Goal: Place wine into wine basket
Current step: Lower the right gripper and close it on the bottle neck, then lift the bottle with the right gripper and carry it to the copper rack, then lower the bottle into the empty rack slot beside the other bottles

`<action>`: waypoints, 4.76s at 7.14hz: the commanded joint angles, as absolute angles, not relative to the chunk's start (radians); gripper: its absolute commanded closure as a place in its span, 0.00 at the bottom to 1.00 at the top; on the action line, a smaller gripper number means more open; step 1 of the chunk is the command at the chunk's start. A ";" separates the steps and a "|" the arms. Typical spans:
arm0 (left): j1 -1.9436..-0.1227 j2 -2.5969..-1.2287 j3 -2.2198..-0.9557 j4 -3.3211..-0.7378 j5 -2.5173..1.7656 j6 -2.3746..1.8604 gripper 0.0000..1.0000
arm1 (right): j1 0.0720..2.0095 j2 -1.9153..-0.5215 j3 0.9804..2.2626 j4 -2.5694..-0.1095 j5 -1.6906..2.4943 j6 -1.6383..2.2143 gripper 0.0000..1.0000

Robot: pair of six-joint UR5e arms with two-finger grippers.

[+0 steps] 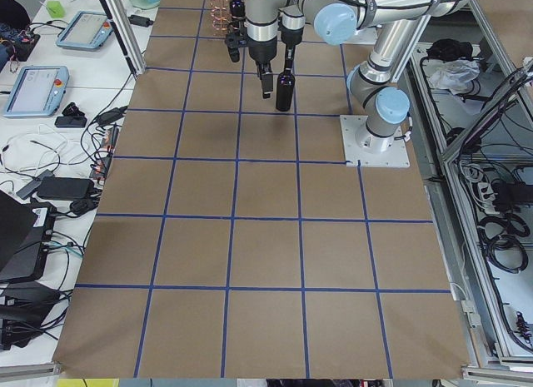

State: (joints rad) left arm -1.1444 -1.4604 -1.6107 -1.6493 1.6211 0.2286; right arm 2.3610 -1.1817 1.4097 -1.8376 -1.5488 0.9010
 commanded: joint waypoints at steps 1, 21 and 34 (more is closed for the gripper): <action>-1.144 -1.460 -1.611 -1.649 1.620 0.229 0.00 | 2.361 -1.183 1.410 -1.833 -1.546 0.902 1.00; -1.468 -1.414 -1.675 -1.646 1.562 -0.135 0.00 | 1.368 -1.473 1.390 -1.587 -1.598 -0.376 1.00; -1.468 -1.413 -1.677 -1.640 1.555 -0.135 0.00 | 1.373 -1.399 1.397 -1.621 -1.597 -0.477 1.00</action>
